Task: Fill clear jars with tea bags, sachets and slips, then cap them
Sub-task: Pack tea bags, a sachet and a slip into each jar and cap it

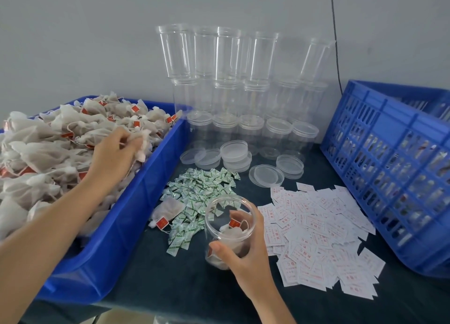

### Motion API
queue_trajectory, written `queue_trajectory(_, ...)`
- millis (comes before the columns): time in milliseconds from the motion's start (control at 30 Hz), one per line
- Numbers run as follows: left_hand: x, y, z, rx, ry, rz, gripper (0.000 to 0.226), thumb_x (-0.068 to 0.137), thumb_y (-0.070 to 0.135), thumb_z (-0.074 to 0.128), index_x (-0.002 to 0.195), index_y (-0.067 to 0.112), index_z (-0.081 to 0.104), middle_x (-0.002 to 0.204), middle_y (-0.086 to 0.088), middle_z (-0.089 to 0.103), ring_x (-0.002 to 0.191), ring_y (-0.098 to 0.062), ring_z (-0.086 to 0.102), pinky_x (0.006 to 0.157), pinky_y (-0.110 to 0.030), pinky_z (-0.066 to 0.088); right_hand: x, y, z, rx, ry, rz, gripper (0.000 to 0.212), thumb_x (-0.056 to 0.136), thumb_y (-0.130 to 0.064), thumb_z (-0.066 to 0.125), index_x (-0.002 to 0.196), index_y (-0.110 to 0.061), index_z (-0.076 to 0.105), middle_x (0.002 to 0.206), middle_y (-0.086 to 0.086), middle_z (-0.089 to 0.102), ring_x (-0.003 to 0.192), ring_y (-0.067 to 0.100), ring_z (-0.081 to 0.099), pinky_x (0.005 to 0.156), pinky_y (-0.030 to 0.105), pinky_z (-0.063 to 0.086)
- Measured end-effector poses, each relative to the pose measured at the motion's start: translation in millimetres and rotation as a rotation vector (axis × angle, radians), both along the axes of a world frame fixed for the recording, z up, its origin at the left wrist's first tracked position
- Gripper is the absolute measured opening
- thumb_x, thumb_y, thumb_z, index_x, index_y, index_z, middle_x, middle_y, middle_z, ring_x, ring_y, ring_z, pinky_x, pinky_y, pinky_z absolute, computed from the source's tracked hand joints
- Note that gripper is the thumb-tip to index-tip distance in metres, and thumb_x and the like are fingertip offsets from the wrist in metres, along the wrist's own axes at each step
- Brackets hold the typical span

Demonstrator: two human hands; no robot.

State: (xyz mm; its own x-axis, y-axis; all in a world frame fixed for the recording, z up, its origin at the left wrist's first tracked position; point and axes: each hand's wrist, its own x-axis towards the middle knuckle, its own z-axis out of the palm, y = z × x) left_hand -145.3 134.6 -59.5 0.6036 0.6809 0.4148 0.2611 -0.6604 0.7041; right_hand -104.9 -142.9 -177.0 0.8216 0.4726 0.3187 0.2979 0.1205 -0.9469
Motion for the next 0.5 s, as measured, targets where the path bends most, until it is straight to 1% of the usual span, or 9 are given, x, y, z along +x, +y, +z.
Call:
queue_trajectory(67, -2.4, -19.0, 17.9, -0.172, -0.14, -0.138, 0.021, 0.095, 0.029, 0.056, 0.089, 0.009, 0.055, 0.077, -0.007, 0.061, 0.064, -0.016, 0.061, 0.056, -0.024, 0.049, 0.1, 0.6, 0.4, -0.001, 0.01, 0.0, 0.093, 0.056, -0.064, 0.088, 0.135, -0.058, 0.038, 0.125, -0.02, 0.057, 0.118, 0.007, 0.058, 0.092, 0.015, 0.048)
queue_trajectory(100, -6.9, -35.5, 26.5, -0.215, -0.152, -0.243, 0.02, 0.091, 0.027, 0.06, 0.089, 0.007, 0.057, 0.077, -0.005, 0.064, 0.063, -0.011, 0.063, 0.056, -0.02, 0.051, 0.3, 0.9, 0.0, -0.003, 0.015, 0.0, 0.093, 0.056, -0.065, 0.087, 0.135, -0.058, 0.038, 0.125, -0.02, 0.057, 0.118, 0.007, 0.058, 0.093, 0.016, 0.048)
queue_trajectory(167, -13.6, -66.7, 38.0, -0.286, -0.112, -0.47, 0.023, 0.08, 0.029, 0.067, 0.087, 0.008, 0.062, 0.079, -0.001, 0.07, 0.067, -0.007, 0.067, 0.062, -0.014, 0.054, 0.7, 1.1, -0.9, -0.006, 0.021, 0.007, 0.093, 0.057, -0.064, 0.088, 0.136, -0.056, 0.038, 0.125, -0.019, 0.058, 0.119, 0.007, 0.058, 0.094, 0.017, 0.048)
queue_trajectory(233, -15.1, -95.0, 39.7, -0.314, -0.032, -0.62, 0.029, 0.07, 0.035, 0.068, 0.085, 0.01, 0.066, 0.081, 0.001, 0.073, 0.073, -0.009, 0.069, 0.069, -0.015, 0.055, 1.0, 1.1, -1.1, -0.013, 0.015, 0.01, 0.093, 0.059, -0.059, 0.089, 0.136, -0.056, 0.038, 0.125, -0.019, 0.058, 0.12, 0.007, 0.057, 0.095, 0.018, 0.048)
queue_trajectory(267, -13.4, -106.4, 37.0, -0.324, 0.025, -0.665, 0.03, 0.069, 0.035, 0.07, 0.085, 0.01, 0.066, 0.082, 0.0, 0.073, 0.075, -0.011, 0.069, 0.072, -0.017, 0.055, 1.1, 0.9, -1.2, -0.014, 0.012, 0.008, 0.092, 0.06, -0.055, 0.089, 0.136, -0.056, 0.038, 0.124, -0.02, 0.058, 0.12, 0.007, 0.057, 0.095, 0.018, 0.048)
queue_trajectory(333, -7.4, -121.6, 29.1, -0.317, 0.147, -0.717, 0.025, 0.073, 0.03, 0.075, 0.086, 0.011, 0.067, 0.086, -0.001, 0.073, 0.08, -0.015, 0.07, 0.077, -0.024, 0.054, 1.0, 0.7, -0.1, -0.011, 0.004, 0.007, 0.09, 0.06, -0.052, 0.089, 0.134, -0.059, 0.038, 0.123, -0.022, 0.058, 0.12, 0.007, 0.056, 0.095, 0.017, 0.047)
queue_trajectory(400, -1.1, -125.1, 24.8, -0.269, 0.204, -0.734, 0.019, 0.078, 0.028, 0.075, 0.089, 0.015, 0.068, 0.09, 0.002, 0.072, 0.084, -0.014, 0.068, 0.08, -0.028, 0.055, 0.3, 0.7, 1.8, -0.007, 0.003, 0.014, 0.091, 0.059, -0.057, 0.088, 0.134, -0.058, 0.038, 0.125, -0.022, 0.058, 0.122, 0.007, 0.056, 0.098, 0.019, 0.048)
queue_trajectory(433, 1.4, -121.3, 24.2, -0.267, 0.193, -0.726, 0.018, 0.079, 0.03, 0.075, 0.091, 0.018, 0.068, 0.092, 0.004, 0.072, 0.086, -0.011, 0.068, 0.081, -0.026, 0.055, 0.2, 0.7, 2.1, -0.001, 0.004, 0.019, 0.091, 0.059, -0.057, 0.089, 0.135, -0.055, 0.039, 0.127, -0.02, 0.058, 0.123, 0.008, 0.057, 0.098, 0.02, 0.048)
queue_trajectory(500, 6.5, -105.4, 26.0, -0.273, 0.133, -0.653, 0.016, 0.079, 0.031, 0.073, 0.092, 0.022, 0.068, 0.092, 0.009, 0.072, 0.086, -0.005, 0.067, 0.078, -0.019, 0.052, 0.4, 0.9, 1.8, 0.008, -0.002, 0.016, 0.089, 0.061, -0.048, 0.09, 0.134, -0.05, 0.042, 0.126, -0.014, 0.059, 0.121, 0.01, 0.058, 0.097, 0.02, 0.048)
